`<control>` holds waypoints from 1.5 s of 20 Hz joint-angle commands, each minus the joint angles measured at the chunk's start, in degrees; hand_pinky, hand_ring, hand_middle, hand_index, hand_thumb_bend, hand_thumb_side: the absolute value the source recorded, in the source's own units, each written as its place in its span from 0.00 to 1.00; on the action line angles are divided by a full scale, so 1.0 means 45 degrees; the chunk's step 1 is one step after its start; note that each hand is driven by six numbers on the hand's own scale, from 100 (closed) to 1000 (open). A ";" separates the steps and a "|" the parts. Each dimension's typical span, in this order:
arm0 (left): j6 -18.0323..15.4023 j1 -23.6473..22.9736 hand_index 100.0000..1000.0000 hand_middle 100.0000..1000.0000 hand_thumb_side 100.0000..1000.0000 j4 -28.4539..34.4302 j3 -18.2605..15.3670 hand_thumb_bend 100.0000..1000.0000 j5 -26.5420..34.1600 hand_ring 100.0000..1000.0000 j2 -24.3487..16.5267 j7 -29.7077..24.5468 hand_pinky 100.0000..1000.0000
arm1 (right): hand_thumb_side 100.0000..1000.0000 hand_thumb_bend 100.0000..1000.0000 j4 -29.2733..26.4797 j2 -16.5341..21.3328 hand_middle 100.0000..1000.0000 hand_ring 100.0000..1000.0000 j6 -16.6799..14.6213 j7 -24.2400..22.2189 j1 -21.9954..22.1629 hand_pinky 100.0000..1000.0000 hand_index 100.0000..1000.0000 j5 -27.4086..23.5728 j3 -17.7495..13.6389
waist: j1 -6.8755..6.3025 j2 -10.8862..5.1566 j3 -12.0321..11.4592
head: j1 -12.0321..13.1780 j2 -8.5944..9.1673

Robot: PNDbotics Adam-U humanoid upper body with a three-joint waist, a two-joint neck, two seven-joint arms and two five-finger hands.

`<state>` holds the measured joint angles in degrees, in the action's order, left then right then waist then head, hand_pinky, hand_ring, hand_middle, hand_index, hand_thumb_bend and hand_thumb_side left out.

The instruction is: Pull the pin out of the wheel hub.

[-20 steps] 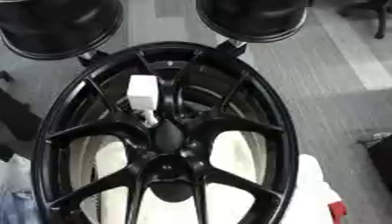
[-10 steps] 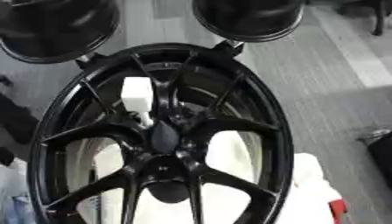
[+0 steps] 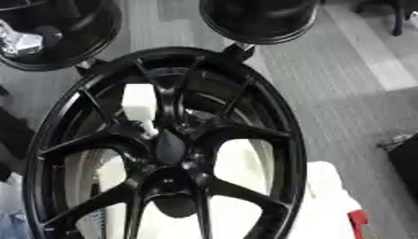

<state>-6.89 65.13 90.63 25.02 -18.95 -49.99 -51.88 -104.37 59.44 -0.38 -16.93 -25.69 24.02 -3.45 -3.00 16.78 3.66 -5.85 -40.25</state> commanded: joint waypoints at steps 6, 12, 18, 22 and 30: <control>-0.0544 0.0919 0.86 0.72 0.54 -0.1372 0.0838 0.05 0.0029 0.79 0.0948 -0.0020 0.85 | 0.10 0.00 0.0034 0.0444 0.64 0.73 -0.0059 -0.0053 -0.0214 0.88 0.76 0.0029 -0.0055 | 0.0084 -0.0350 0.0060 | -0.0045 -0.0009; 0.0182 0.0895 0.88 0.73 0.60 -0.1577 0.1239 0.15 0.0534 0.81 0.1082 -0.0020 0.85 | 0.10 0.00 0.0118 0.0416 0.64 0.72 -0.0068 -0.0020 -0.0195 0.88 0.76 0.0027 -0.0058 | 0.0021 -0.0385 0.0077 | -0.0080 -0.0036; 0.2016 0.0688 0.88 0.73 0.58 -0.0583 0.1386 0.21 0.0776 0.82 0.0651 0.0086 0.85 | 0.10 0.00 0.0165 0.0436 0.64 0.72 -0.0078 -0.0003 -0.0143 0.88 0.76 0.0026 -0.0065 | -0.0036 -0.0441 0.0033 | -0.0151 -0.0119; 0.3851 0.0435 0.88 0.72 0.59 0.0432 0.1567 0.23 0.1100 0.81 0.0292 0.0888 0.85 | 0.10 0.00 0.0193 0.0436 0.64 0.72 -0.0096 -0.0019 -0.0139 0.88 0.76 0.0041 -0.0031 | -0.0069 -0.0462 0.0007 | -0.0188 -0.0136; 0.5618 0.0302 0.87 0.72 0.62 0.1552 0.1946 0.37 0.1723 0.82 0.0053 0.0634 0.85 | 0.10 0.00 0.0287 0.0385 0.63 0.72 -0.0110 -0.0029 -0.0192 0.87 0.76 0.0084 0.0001 | -0.0123 -0.0555 0.0037 | -0.0160 -0.0378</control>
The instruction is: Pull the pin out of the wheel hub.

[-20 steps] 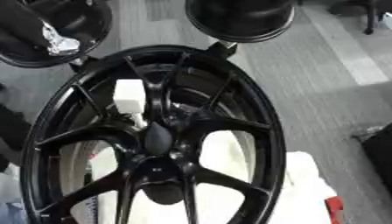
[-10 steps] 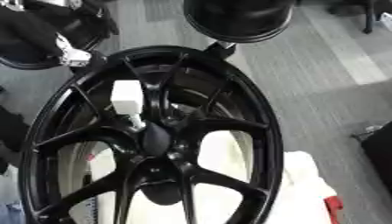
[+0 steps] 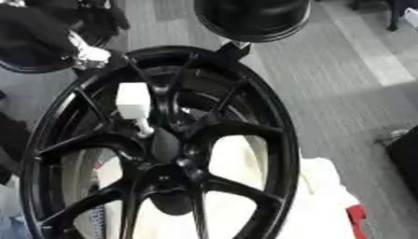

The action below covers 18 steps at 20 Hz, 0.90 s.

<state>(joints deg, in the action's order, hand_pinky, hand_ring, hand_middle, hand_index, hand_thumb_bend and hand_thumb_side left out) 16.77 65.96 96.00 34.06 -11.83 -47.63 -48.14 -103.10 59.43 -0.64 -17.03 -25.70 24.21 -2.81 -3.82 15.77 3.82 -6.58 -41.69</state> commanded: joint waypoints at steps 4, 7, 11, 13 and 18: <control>0.0681 -0.0232 0.87 0.72 0.61 0.0968 -0.0034 0.37 0.0115 0.82 -0.0803 -0.0109 0.86 | 0.09 0.00 0.0048 0.0397 0.63 0.72 -0.0085 -0.0007 -0.0209 0.88 0.76 0.0039 -0.0126 | 0.0043 -0.0397 0.0019 | -0.0045 -0.0058; 0.1045 -0.0618 0.87 0.72 0.60 0.1578 -0.0122 0.39 0.0152 0.82 -0.1184 0.0340 0.86 | 0.09 0.00 0.0055 0.0403 0.63 0.72 -0.0095 -0.0007 -0.0207 0.88 0.76 0.0054 -0.0131 | 0.0027 -0.0428 0.0039 | -0.0146 -0.0047; 0.1670 -0.0880 0.87 0.72 0.60 0.1869 -0.0132 0.43 -0.0211 0.83 -0.1386 0.1041 0.87 | 0.09 0.00 0.0063 0.0378 0.63 0.72 -0.0113 -0.0025 -0.0224 0.88 0.76 0.0054 -0.0106 | 0.0031 -0.0456 0.0064 | -0.0257 -0.0079; 0.1855 -0.0916 0.87 0.73 0.60 0.1895 -0.0075 0.43 -0.0395 0.83 -0.1379 0.1175 0.87 | 0.09 0.00 0.0076 0.0376 0.63 0.72 -0.0113 -0.0028 -0.0212 0.88 0.76 0.0059 -0.0103 | 0.0035 -0.0453 0.0078 | -0.0277 -0.0102; 0.1894 -0.1017 0.90 0.76 0.58 0.1769 0.0055 0.51 -0.0589 0.86 -0.1358 0.0800 0.90 | 0.10 0.00 0.0111 0.0351 0.63 0.72 -0.0110 -0.0009 -0.0188 0.87 0.76 0.0057 -0.0099 | 0.0012 -0.0409 0.0108 | -0.0289 -0.0162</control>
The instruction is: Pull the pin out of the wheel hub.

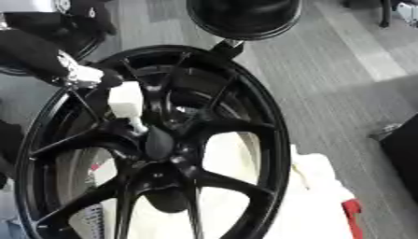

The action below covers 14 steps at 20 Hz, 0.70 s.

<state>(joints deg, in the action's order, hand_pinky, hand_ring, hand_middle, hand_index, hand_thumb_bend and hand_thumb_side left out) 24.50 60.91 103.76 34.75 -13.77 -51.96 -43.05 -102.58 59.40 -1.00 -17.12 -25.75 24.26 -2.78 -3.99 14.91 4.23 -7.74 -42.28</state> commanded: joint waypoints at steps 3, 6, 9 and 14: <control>0.0039 -0.0007 0.89 0.76 0.61 0.0063 -0.0071 0.54 -0.0404 0.87 -0.0459 -0.0660 0.92 | 0.11 0.00 0.0021 0.0343 0.63 0.71 -0.0030 0.0026 -0.0160 0.87 0.76 0.0038 -0.0091 | 0.0025 -0.0172 0.0027 | -0.0066 -0.0047; 0.0091 -0.0181 0.87 0.75 0.65 0.0140 -0.0123 0.56 -0.0905 0.87 -0.0577 -0.0723 0.92 | 0.11 0.00 0.0045 0.0334 0.62 0.71 -0.0030 0.0047 -0.0147 0.87 0.76 0.0032 -0.0079 | -0.0003 -0.0124 0.0036 | -0.0103 -0.0060; 0.0215 -0.0381 0.86 0.73 0.65 0.0216 -0.0119 0.57 -0.1236 0.86 -0.0679 -0.0713 0.91 | 0.11 0.00 0.0055 0.0324 0.62 0.71 -0.0030 0.0067 -0.0163 0.87 0.76 0.0024 -0.0071 | -0.0017 -0.0077 0.0052 | -0.0119 -0.0046; 0.0413 -0.0644 0.86 0.73 0.65 0.0292 -0.0116 0.56 -0.1110 0.85 -0.0751 -0.0645 0.90 | 0.11 0.00 0.0074 0.0293 0.62 0.71 -0.0027 0.0101 -0.0168 0.87 0.76 0.0014 -0.0061 | 0.0009 -0.0017 0.0075 | -0.0082 0.0039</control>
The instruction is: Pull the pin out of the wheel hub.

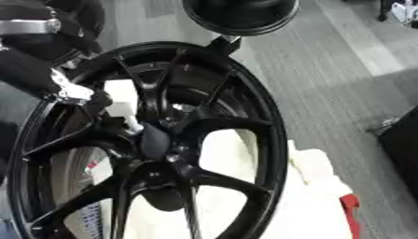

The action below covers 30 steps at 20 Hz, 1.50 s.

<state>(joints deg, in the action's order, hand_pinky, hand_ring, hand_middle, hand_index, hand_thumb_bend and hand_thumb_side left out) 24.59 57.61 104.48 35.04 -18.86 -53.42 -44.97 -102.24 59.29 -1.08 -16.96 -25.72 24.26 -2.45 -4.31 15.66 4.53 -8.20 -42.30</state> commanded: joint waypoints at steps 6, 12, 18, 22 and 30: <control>0.0569 -0.0167 0.87 0.71 0.64 0.0283 -0.0135 0.54 0.0524 0.84 -0.0489 0.0044 0.88 | 0.12 0.00 0.0047 0.0264 0.62 0.71 0.0014 0.0099 -0.0175 0.87 0.75 0.0124 -0.0114 | 0.0107 -0.0114 0.0031 | 0.0051 0.0130; 0.0193 -0.0424 0.88 0.74 0.58 0.1243 -0.0256 0.55 0.0923 0.84 -0.0789 0.0147 0.88 | 0.12 0.00 0.0089 0.0229 0.62 0.71 0.0020 0.0163 -0.0157 0.87 0.75 0.0127 -0.0080 | 0.0092 -0.0036 0.0042 | 0.0100 0.0247; 0.0045 -0.0467 0.87 0.77 0.55 0.1611 -0.0321 0.54 0.1070 0.84 -0.0820 0.0184 0.88 | 0.13 0.00 0.0128 0.0195 0.62 0.71 0.0019 0.0180 -0.0138 0.87 0.75 0.0119 -0.0041 | 0.0110 -0.0009 0.0058 | 0.0145 0.0293; 0.0024 -0.0383 0.87 0.76 0.54 0.1417 -0.0214 0.53 0.1037 0.83 -0.0621 0.0312 0.87 | 0.14 0.00 0.0164 0.0163 0.62 0.71 0.0010 0.0170 -0.0117 0.87 0.75 0.0101 -0.0003 | 0.0132 0.0009 0.0070 | 0.0189 0.0341; 0.0108 -0.0252 0.90 0.79 0.53 0.0509 0.0095 0.49 0.0584 0.83 -0.0087 0.0866 0.87 | 0.15 0.00 0.0241 0.0110 0.62 0.71 0.0003 0.0183 -0.0065 0.87 0.75 0.0069 0.0047 | 0.0168 0.0076 0.0120 | 0.0227 0.0393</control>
<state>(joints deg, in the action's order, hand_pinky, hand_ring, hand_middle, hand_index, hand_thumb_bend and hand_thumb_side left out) 24.57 55.25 107.05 35.94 -15.75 -53.11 -41.30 -101.08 58.41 -0.98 -16.41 -25.62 24.58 -1.73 -4.01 16.97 5.02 -7.28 -41.22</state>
